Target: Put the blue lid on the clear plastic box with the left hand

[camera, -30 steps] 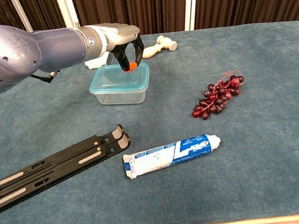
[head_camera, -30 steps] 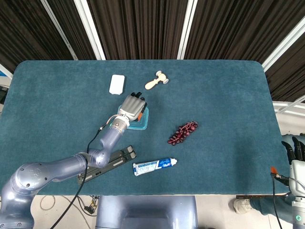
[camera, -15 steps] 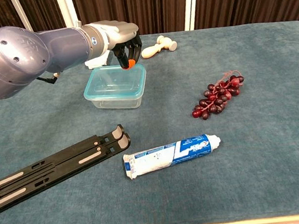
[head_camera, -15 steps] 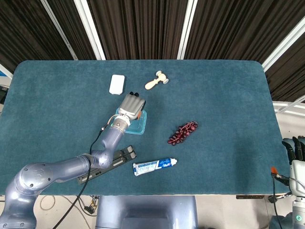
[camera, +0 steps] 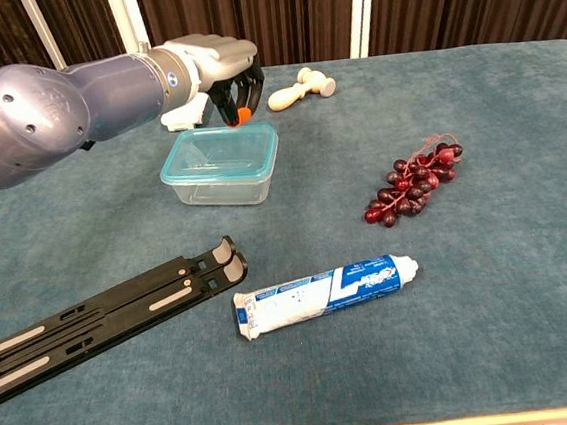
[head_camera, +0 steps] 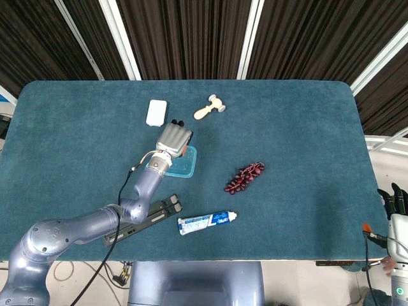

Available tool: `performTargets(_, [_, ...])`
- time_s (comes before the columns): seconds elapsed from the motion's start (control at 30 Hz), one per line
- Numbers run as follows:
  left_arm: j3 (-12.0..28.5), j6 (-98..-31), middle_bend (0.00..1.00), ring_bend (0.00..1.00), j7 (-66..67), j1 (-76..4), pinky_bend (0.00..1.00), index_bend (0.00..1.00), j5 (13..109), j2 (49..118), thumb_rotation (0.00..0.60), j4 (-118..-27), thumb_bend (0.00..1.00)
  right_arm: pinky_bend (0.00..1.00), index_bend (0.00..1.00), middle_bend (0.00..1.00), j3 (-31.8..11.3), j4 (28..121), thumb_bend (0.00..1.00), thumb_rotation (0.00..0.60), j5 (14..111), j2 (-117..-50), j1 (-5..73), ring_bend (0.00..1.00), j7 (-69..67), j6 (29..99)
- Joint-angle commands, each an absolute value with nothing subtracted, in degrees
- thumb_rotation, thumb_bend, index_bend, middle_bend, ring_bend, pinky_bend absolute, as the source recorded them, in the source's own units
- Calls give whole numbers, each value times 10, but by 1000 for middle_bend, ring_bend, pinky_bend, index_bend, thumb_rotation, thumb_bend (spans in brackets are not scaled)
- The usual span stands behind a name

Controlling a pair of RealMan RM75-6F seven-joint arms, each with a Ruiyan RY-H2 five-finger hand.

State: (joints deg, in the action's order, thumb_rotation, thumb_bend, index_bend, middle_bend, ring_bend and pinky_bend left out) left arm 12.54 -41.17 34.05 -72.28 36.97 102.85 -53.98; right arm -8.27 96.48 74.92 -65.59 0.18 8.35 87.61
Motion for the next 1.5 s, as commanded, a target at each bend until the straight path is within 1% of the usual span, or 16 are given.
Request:
performTargets(0.03, [128,-411,538,226,344,-722,223,697,367,1029,600,-541,559,0,166,40,-83,965,291,600,749,-656,2,27,84,876])
performTargets(0.17, [133,-408,569,235,346,-723,223,699,361,1033,600,-538,559,0,166,40,-85,966,291,600,747,-656,1,28,82,878])
performTargets(0.33, [134,-402,579,243,352,-725,223,702,356,1046,600,-522,559,0,166,40,-86,968,291,600,744,-655,1,28,82,878])
performTargets(1.07, [148,-388,568,244,351,-733,223,706,370,1079,600,-486,560,0,165,40,-84,968,291,600,745,-654,1,28,82,876])
performTargets(1.2, [143,-389,568,244,358,-733,223,706,377,1084,600,-480,560,0,165,40,-84,969,292,600,744,-654,1,28,82,876])
performTargets(1.5, [148,-380,568,244,355,-734,223,706,381,1097,600,-465,561,0,166,40,-84,970,291,600,743,-652,1,28,83,875])
